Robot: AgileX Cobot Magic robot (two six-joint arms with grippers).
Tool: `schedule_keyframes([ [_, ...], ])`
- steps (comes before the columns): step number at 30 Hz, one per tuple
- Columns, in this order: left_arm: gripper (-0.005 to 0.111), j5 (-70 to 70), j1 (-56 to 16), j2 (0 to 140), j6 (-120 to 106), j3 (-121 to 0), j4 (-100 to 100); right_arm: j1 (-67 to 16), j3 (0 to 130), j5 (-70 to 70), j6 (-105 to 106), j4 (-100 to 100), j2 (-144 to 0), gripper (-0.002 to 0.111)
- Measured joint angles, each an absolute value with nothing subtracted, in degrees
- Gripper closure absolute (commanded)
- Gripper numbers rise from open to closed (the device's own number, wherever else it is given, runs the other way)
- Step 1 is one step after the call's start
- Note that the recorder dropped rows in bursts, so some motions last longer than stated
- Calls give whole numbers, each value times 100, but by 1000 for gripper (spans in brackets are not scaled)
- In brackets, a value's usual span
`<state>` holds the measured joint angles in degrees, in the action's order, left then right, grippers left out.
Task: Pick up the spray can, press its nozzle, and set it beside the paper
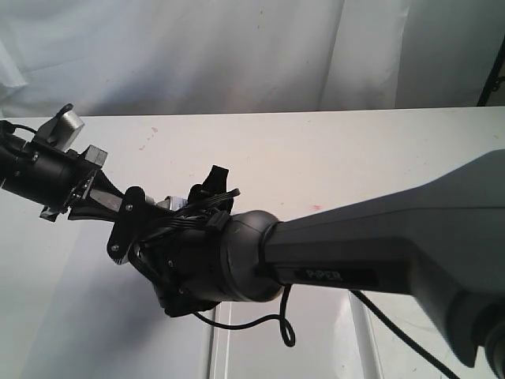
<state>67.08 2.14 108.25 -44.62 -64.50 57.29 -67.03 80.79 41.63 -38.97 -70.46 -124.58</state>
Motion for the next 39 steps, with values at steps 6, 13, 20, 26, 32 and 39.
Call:
schedule_keyframes([
  [6,107,6660,214,10825,-4462,-6450,5729,-6703,8079,4163,-3897,-7046,-12458,108],
  [13,107,6216,202,10241,-4470,-6322,5669,-6703,8105,4313,-3908,-6950,-12416,108],
  [20,107,5294,202,9106,-4470,-5774,5602,-6659,8105,4376,-3970,-6338,-12058,108],
  [26,107,4558,202,8089,-4473,-5210,5472,-6374,8012,3950,-4132,-5613,-11320,108],
  [32,107,3935,202,7074,-4473,-4510,5472,-5919,7135,2868,-4704,-5242,-10298,108],
  [39,107,3161,202,5735,-4484,-3764,5472,-5275,6212,1686,-5162,-5140,-9153,108],
])
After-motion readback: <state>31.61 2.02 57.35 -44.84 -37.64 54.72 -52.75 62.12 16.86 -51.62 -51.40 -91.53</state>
